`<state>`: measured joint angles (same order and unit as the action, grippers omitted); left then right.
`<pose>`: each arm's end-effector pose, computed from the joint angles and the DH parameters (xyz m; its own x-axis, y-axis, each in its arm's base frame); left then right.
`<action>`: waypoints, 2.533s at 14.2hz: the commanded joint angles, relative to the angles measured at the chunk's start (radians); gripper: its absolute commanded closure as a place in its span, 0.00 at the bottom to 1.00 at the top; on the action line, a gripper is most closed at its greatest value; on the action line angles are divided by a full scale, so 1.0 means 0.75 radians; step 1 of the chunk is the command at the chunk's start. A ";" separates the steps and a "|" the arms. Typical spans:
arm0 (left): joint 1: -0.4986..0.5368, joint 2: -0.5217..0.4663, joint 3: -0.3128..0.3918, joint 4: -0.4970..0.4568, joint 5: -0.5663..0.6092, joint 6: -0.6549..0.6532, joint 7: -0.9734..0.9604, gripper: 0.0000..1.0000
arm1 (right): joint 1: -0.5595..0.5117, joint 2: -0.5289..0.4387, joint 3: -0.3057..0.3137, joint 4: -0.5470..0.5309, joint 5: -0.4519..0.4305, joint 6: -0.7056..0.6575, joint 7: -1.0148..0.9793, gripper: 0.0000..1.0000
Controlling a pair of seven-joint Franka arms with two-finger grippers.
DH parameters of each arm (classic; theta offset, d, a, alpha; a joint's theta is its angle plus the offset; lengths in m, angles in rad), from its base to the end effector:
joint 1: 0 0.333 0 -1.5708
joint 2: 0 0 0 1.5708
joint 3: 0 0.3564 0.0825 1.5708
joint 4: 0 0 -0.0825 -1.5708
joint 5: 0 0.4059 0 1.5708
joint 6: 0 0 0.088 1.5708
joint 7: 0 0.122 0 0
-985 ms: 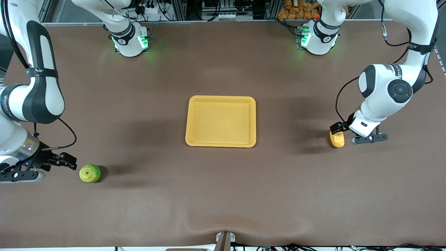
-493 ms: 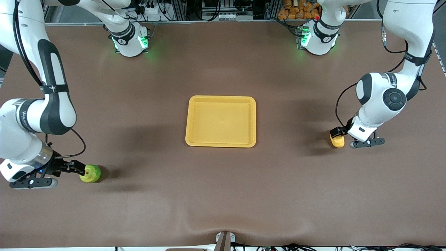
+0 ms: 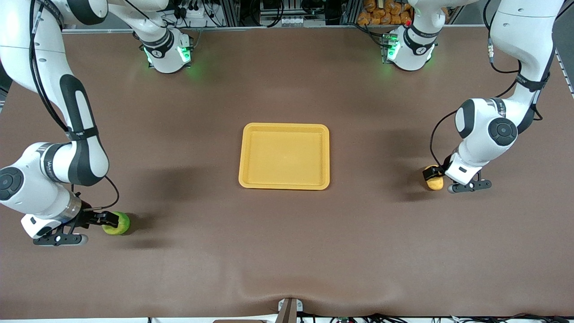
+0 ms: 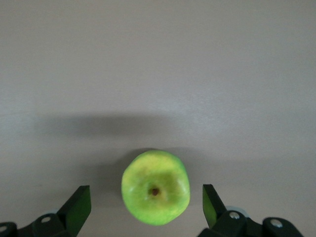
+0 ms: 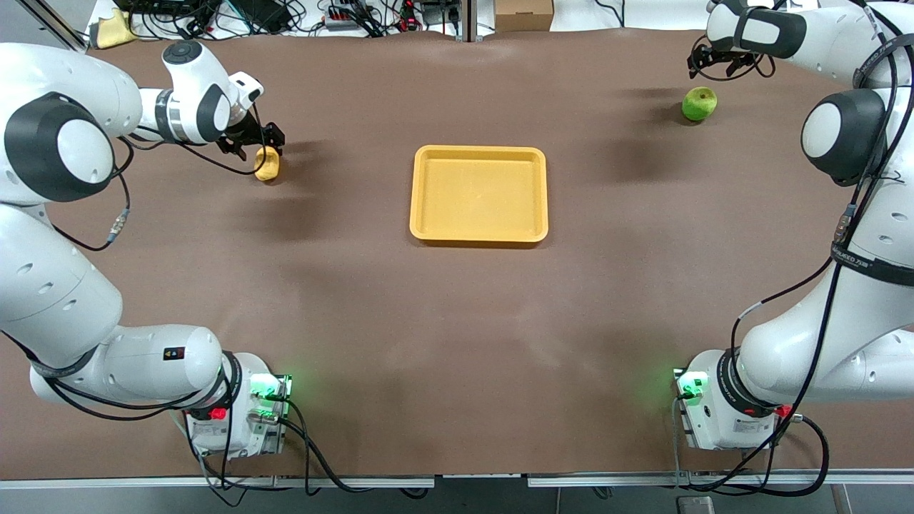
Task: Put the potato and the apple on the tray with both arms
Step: 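Close the right gripper on the apple while the left gripper grasps the potato, then carry the yellow potato with the left gripper over the tray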
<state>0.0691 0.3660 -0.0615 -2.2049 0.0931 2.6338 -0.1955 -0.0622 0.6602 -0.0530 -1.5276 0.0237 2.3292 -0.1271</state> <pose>0.5888 0.0028 0.2234 0.9896 0.1268 0.0675 0.1281 -0.9916 -0.0155 0.7626 -0.0804 0.2885 0.9902 0.0123 0.1391 0.0081 -0.9995 0.0310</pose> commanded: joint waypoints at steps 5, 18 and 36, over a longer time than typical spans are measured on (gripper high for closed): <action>0.006 0.034 0.004 0.015 0.029 0.021 -0.028 0.07 | -0.060 0.073 0.019 0.037 0.026 0.001 -0.002 0.00; -0.008 0.028 -0.006 0.060 0.035 -0.028 -0.007 0.80 | -0.027 0.130 0.024 0.022 0.028 0.001 0.077 0.00; -0.178 -0.061 -0.247 0.465 0.037 -0.722 -0.136 0.91 | -0.042 0.185 0.024 0.106 0.032 -0.131 0.071 1.00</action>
<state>-0.0310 0.3077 -0.2457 -1.8850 0.0998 2.1166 -0.2591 -0.0842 0.7918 -0.0399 -1.4979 0.0358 2.3030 -0.0817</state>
